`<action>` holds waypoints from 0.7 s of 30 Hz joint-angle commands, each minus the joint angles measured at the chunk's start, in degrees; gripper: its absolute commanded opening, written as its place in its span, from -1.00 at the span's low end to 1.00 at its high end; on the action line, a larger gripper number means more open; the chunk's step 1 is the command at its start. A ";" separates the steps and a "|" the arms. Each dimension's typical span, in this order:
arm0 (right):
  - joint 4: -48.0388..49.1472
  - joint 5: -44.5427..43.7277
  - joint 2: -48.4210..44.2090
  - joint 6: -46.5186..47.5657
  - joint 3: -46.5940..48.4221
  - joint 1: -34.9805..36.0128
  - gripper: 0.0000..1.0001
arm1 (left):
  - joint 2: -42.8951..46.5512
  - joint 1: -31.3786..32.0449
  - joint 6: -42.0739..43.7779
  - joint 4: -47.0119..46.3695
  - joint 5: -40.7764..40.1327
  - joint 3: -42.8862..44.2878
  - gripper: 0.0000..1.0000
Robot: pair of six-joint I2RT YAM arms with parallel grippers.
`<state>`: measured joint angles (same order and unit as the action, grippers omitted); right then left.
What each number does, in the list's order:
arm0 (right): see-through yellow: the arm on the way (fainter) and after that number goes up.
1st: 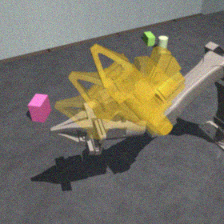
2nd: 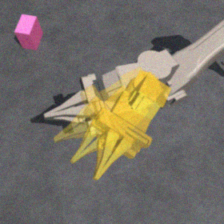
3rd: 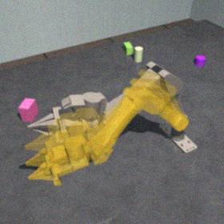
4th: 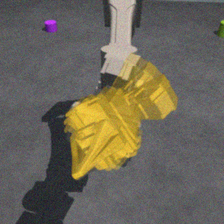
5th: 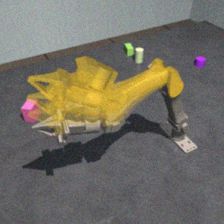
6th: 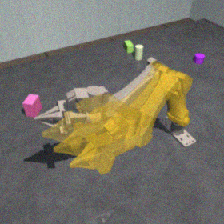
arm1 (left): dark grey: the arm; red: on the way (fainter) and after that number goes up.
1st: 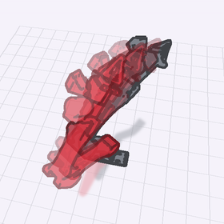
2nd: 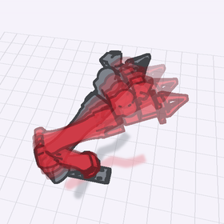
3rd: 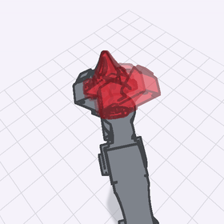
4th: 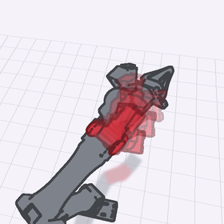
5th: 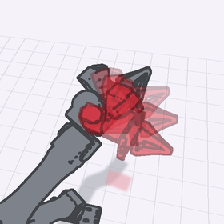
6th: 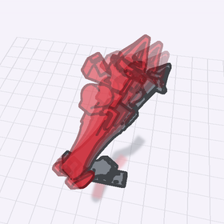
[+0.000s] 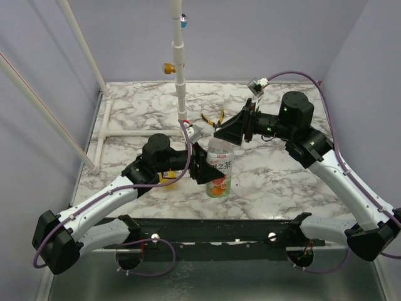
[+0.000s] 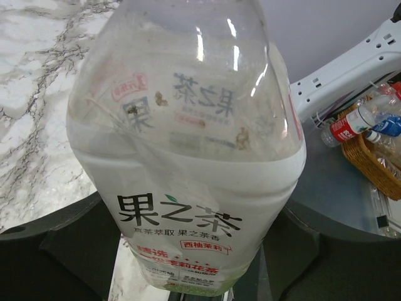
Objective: Screw on the bottle caps
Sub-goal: Screw the bottle cap onto the plastic bottle.
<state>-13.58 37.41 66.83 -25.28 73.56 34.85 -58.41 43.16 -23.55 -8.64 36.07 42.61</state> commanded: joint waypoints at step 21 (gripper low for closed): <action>-8.26 -4.07 -7.35 -0.31 1.63 -0.28 0.08 | -1.90 -4.17 0.69 -1.29 3.63 1.18 -1.00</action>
<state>-17.34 36.51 61.39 -25.45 73.14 34.20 -60.51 39.16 -23.59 -10.04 38.06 42.61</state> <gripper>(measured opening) 0.531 0.774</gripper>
